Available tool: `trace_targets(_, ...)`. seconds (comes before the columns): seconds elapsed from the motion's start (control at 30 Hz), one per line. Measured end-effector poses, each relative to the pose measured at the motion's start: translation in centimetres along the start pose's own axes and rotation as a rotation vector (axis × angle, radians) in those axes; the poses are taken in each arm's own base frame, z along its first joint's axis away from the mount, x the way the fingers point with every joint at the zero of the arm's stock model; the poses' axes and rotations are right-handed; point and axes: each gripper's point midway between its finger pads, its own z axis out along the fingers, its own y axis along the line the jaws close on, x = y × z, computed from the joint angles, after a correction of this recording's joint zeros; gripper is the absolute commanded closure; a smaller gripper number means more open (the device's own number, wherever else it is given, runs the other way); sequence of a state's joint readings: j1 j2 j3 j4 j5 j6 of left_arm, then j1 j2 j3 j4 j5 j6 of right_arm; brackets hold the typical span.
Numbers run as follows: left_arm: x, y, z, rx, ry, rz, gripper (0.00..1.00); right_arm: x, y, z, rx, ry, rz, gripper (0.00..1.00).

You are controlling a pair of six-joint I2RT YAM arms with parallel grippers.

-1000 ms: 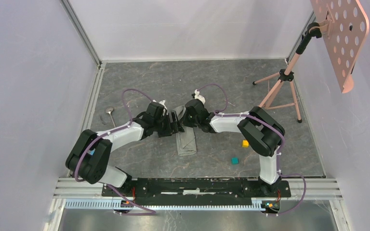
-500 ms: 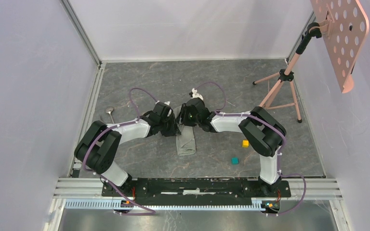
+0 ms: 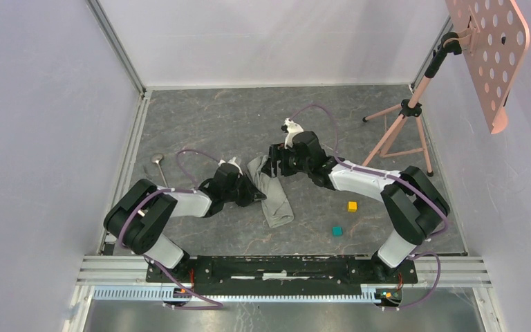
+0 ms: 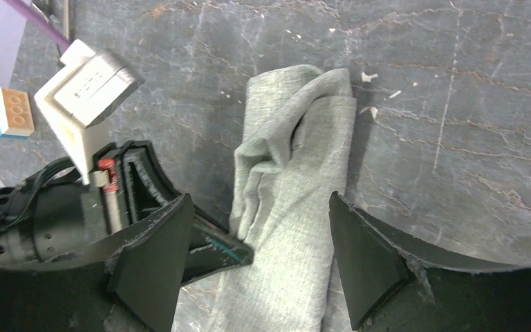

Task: Fold the napkin into a case and place the utensils inside
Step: Fold the 2/3-rectangle-folded napkin at the center of the board.

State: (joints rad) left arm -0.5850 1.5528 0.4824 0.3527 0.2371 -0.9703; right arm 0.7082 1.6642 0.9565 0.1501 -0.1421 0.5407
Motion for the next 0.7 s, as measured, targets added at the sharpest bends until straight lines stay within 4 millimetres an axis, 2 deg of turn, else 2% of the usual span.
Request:
trace_targets(0.13, 1.6, -0.7, 0.0, 0.01, 0.007, -0.031, 0.85, 1.2, -0.7, 0.1, -0.018, 0.035, -0.002, 0.23)
trace_targets(0.23, 2.4, -1.1, 0.1, 0.017, 0.008, -0.043, 0.86, 1.8, -0.8, 0.6, -0.033, 0.053, -0.01, 0.33)
trace_targets(0.4, 2.5, -1.3, 0.2, 0.014, -0.003, -0.064, 0.86, 2.8, -1.0, 1.4, -0.047, 0.078, -0.014, 0.42)
trace_targets(0.53, 2.5, -1.3, 0.2, 0.011, -0.008, -0.073, 0.86, 2.7, -0.9, 1.7, -0.054, 0.068, -0.009, 0.49)
trace_targets(0.6, 2.6, -1.3, 0.2, 0.011, -0.012, -0.072, 0.86, 2.5, -0.9, 1.7, -0.056, 0.062, -0.006, 0.5)
trace_targets(0.7, 2.6, -1.4, 0.3, 0.01, -0.018, -0.069, 0.86, 2.5, -0.9, 1.7, -0.054, 0.058, -0.002, 0.44)
